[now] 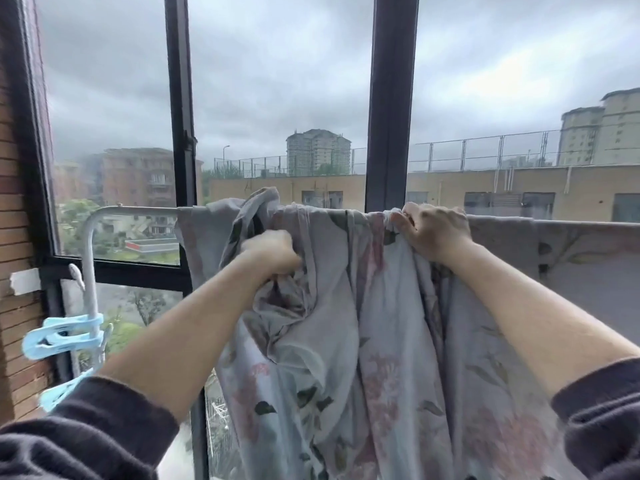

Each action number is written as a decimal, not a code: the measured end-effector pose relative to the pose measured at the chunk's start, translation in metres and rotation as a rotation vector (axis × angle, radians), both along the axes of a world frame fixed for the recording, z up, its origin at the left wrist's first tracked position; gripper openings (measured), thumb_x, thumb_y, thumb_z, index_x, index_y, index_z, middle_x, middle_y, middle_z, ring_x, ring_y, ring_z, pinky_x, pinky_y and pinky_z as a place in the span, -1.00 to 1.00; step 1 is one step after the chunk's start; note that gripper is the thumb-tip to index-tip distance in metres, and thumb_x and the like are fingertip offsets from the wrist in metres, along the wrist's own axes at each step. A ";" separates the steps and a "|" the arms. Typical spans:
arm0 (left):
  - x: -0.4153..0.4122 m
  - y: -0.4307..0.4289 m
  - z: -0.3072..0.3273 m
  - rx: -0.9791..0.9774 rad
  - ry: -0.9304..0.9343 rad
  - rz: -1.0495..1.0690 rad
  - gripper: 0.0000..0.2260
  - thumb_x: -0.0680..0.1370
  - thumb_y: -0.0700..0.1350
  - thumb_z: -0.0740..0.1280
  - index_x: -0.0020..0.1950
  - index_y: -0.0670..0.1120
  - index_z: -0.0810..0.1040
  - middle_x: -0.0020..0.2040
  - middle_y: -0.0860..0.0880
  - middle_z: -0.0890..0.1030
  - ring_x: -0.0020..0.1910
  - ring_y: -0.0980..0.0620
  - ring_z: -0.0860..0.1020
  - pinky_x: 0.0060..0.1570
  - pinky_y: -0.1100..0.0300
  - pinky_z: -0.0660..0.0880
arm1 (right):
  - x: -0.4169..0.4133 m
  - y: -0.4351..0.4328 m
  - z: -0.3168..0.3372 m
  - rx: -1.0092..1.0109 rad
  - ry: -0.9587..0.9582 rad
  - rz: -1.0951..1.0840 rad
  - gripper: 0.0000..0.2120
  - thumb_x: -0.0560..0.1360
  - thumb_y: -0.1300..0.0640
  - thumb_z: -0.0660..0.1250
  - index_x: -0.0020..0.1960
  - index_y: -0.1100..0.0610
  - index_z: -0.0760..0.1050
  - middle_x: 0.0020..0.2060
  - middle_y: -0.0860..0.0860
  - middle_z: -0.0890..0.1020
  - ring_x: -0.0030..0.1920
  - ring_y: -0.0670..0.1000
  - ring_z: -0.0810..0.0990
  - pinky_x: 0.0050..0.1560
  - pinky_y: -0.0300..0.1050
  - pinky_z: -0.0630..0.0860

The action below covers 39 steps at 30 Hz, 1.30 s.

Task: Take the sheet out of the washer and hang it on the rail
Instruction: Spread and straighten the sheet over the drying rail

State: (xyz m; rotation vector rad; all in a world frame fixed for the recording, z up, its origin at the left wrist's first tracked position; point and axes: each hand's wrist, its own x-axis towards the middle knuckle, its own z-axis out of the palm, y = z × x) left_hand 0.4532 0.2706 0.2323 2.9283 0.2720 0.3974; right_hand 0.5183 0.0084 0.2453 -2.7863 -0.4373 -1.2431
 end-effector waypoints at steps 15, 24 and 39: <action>0.049 0.046 0.081 -1.143 -0.685 -0.109 -0.67 0.60 -0.04 0.14 0.16 -0.21 0.57 0.12 -0.20 0.59 0.15 -0.16 0.55 0.20 0.02 0.47 | 0.005 0.007 0.002 0.018 0.001 -0.054 -0.48 0.60 -0.21 -0.14 0.08 0.04 0.49 0.00 0.12 0.65 0.06 0.15 0.58 0.13 0.07 0.29; 0.049 0.093 0.066 -0.607 -0.676 0.102 -0.66 0.61 -0.25 0.08 0.28 -0.12 0.53 0.33 -0.24 0.47 0.32 -0.23 0.41 0.29 0.10 0.31 | 0.011 0.014 0.002 0.055 -0.042 -0.110 -0.49 0.61 -0.18 -0.13 0.14 0.00 0.54 -0.01 0.12 0.67 0.06 0.15 0.59 0.14 0.04 0.31; 0.141 0.175 0.086 -0.326 -0.542 0.340 -0.69 0.58 -0.19 0.16 0.29 -0.24 0.45 0.30 -0.31 0.45 0.30 -0.29 0.42 0.25 -0.12 0.36 | 0.033 0.020 0.009 0.095 -0.047 -0.303 -0.47 0.62 -0.10 -0.06 0.02 0.12 0.64 -0.02 0.20 0.67 0.04 0.22 0.60 0.02 -0.02 0.41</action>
